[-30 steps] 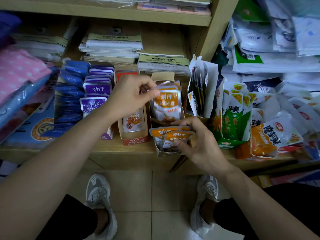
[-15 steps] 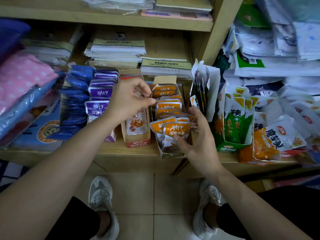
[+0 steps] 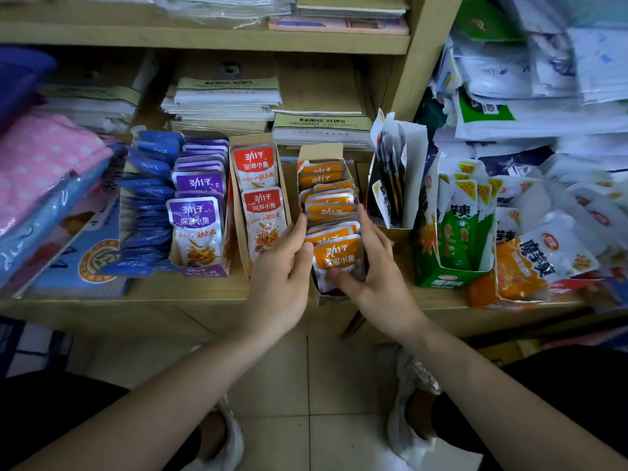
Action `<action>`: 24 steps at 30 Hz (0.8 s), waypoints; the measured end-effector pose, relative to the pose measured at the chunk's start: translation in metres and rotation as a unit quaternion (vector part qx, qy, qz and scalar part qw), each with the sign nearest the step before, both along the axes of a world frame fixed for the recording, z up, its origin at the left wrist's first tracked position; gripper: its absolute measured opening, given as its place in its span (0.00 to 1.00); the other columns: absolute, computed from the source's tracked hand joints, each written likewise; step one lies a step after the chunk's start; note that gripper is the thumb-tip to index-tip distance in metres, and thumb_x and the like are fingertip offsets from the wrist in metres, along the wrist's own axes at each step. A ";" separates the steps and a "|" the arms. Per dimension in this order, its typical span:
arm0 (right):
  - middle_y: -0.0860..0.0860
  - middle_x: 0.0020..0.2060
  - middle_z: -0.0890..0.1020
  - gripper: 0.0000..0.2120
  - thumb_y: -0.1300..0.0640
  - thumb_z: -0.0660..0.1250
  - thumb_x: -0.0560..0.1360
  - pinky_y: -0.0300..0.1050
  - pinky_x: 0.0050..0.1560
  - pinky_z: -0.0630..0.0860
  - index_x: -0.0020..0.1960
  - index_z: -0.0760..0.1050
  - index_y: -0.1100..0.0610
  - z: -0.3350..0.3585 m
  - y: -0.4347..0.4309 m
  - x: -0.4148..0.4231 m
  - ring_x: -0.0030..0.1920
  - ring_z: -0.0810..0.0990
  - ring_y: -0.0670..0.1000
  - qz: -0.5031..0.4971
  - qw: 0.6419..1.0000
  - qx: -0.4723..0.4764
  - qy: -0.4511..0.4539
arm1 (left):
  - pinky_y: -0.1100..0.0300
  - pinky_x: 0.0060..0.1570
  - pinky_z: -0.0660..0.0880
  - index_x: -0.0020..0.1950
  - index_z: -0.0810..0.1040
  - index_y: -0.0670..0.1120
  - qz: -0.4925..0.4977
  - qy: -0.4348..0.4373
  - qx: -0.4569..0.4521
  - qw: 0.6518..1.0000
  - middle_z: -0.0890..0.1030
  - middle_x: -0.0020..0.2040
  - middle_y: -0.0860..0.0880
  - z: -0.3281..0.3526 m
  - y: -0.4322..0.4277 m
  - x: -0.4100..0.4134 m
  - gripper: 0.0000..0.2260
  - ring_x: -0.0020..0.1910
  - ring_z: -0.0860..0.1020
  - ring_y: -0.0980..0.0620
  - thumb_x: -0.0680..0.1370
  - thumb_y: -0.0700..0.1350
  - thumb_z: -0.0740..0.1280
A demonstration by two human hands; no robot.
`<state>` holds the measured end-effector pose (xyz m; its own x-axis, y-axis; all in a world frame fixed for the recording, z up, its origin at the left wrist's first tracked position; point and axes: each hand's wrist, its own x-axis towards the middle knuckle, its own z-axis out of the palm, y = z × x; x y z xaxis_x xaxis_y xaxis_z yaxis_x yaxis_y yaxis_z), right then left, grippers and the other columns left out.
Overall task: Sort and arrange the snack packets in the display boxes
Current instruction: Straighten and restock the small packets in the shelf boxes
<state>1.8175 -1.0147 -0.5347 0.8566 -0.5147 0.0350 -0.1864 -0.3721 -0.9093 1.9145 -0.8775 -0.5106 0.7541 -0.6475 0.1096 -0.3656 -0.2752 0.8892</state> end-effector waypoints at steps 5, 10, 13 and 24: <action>0.47 0.71 0.72 0.47 0.46 0.72 0.73 0.54 0.70 0.72 0.82 0.46 0.44 -0.006 0.001 -0.006 0.73 0.69 0.50 -0.025 0.999 0.021 -0.001 | 0.65 0.70 0.68 0.83 0.51 0.55 -0.039 0.055 -0.041 0.997 0.60 0.78 0.62 -0.002 -0.003 0.007 0.34 0.76 0.61 0.65 0.81 0.56 0.63; 0.42 0.68 0.76 0.44 0.42 0.72 0.74 0.63 0.71 0.67 0.81 0.50 0.43 0.001 0.001 0.001 0.71 0.72 0.52 0.009 0.999 -0.029 0.014 | 0.46 0.72 0.70 0.83 0.45 0.54 -0.093 0.025 -0.018 0.995 0.61 0.80 0.53 -0.016 -0.011 0.015 0.38 0.76 0.65 0.56 0.80 0.56 0.64; 0.41 0.68 0.75 0.48 0.49 0.76 0.74 0.59 0.70 0.71 0.82 0.48 0.46 0.003 -0.006 0.000 0.69 0.74 0.48 -0.006 1.000 -0.001 0.002 | 0.45 0.70 0.72 0.82 0.57 0.54 -0.065 0.011 -0.041 0.997 0.67 0.76 0.58 -0.014 -0.008 0.025 0.33 0.75 0.67 0.58 0.79 0.56 0.65; 0.39 0.71 0.69 0.43 0.48 0.73 0.75 0.58 0.68 0.74 0.80 0.50 0.38 0.002 -0.008 -0.002 0.71 0.71 0.50 0.017 1.000 -0.014 -0.008 | 0.42 0.75 0.62 0.79 0.66 0.48 -0.094 -0.381 0.155 0.907 0.68 0.78 0.50 0.012 -0.022 0.076 0.31 0.79 0.60 0.49 0.82 0.65 0.51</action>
